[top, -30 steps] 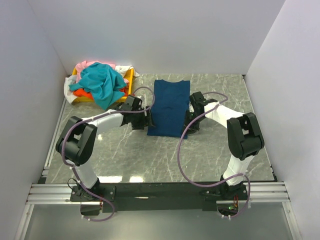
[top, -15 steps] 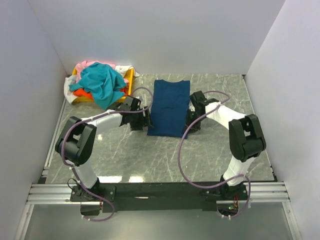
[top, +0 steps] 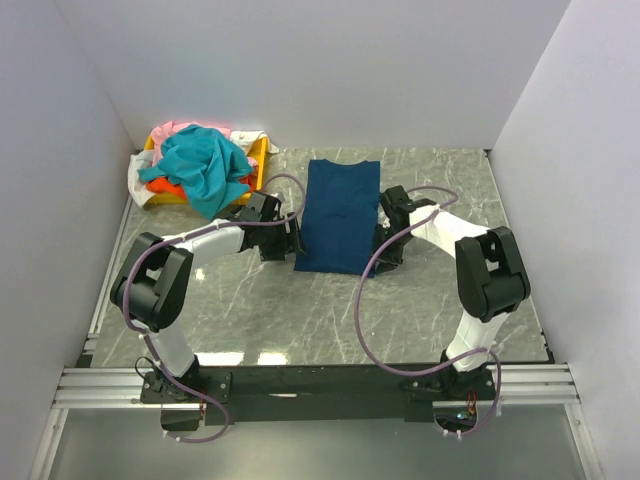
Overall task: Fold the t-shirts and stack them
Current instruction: Fold the tshirt
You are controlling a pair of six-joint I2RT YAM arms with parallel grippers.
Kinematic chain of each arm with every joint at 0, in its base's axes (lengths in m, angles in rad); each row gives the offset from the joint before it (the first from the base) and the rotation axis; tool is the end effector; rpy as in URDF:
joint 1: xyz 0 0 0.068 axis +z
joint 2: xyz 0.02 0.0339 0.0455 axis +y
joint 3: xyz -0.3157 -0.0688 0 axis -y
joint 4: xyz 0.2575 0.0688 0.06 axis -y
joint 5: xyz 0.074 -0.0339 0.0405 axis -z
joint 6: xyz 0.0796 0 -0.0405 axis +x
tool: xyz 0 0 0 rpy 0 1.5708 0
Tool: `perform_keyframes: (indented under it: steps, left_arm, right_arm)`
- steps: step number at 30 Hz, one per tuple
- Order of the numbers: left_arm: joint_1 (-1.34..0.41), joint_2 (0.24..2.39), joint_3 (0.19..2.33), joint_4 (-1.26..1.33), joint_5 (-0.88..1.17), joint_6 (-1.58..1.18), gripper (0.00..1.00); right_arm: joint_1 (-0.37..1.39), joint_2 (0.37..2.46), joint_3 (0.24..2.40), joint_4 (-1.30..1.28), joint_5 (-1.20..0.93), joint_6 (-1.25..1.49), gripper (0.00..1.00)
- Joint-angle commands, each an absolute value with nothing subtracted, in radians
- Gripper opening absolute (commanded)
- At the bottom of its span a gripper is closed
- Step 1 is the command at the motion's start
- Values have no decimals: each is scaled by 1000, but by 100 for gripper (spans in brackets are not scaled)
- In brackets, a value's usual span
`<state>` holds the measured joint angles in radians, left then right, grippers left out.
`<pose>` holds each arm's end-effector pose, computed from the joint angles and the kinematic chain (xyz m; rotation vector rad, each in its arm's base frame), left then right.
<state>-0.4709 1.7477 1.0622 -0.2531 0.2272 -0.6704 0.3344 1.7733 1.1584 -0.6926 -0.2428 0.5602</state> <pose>0.3505 -0.1986 0.1854 -0.1647 2.6340 -0.7192 0.3412 0.1388 0.1772 0.2868 2.9553 0.4966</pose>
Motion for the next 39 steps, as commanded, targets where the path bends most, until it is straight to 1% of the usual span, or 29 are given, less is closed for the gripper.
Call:
perform_keyframes:
  steps: [1, 13, 16, 17, 18, 21, 22, 24, 29, 36, 37, 39]
  left_arm:
    - [-468, 1741, 1074, -242, 233, -673, 75]
    - [-468, 1756, 1072, -244, 230, -678, 75]
    - [-468, 1766, 1078, -256, 218, -678, 73]
    - [-466, 1770, 1083, -262, 210, -678, 72]
    - [-468, 1781, 1091, -276, 209, -677, 72]
    - [-468, 1799, 1095, -287, 206, -676, 68]
    - [-469, 1802, 1097, -285, 209, -676, 67]
    - [-469, 1809, 1097, -273, 224, -680, 63]
    - [-477, 1824, 1108, -275, 244, -680, 54]
    - [-494, 1845, 1095, -265, 268, -684, 48]
    - [-494, 1850, 1095, -265, 270, -683, 44]
    - [-494, 1862, 1101, -265, 275, -681, 40]
  right_arm:
    - [342, 1798, 1152, -722, -213, 552, 38]
    - [357, 1861, 1141, -707, -229, 541, 37]
    - [359, 1873, 1138, -707, -227, 537, 31]
    - [359, 1876, 1138, -709, -226, 538, 29]
    - [359, 1876, 1137, -709, -227, 538, 24]
    - [359, 1876, 1137, -709, -227, 538, 19]
    - [359, 1876, 1137, -709, -227, 538, 18]
    - [359, 1876, 1137, -709, -227, 538, 16]
    - [359, 1876, 1137, -710, -225, 537, 15]
    - [359, 1875, 1131, -707, -225, 540, 15]
    - [359, 1875, 1129, -707, -225, 541, 15]
    - [357, 1873, 1127, -707, -225, 541, 14]
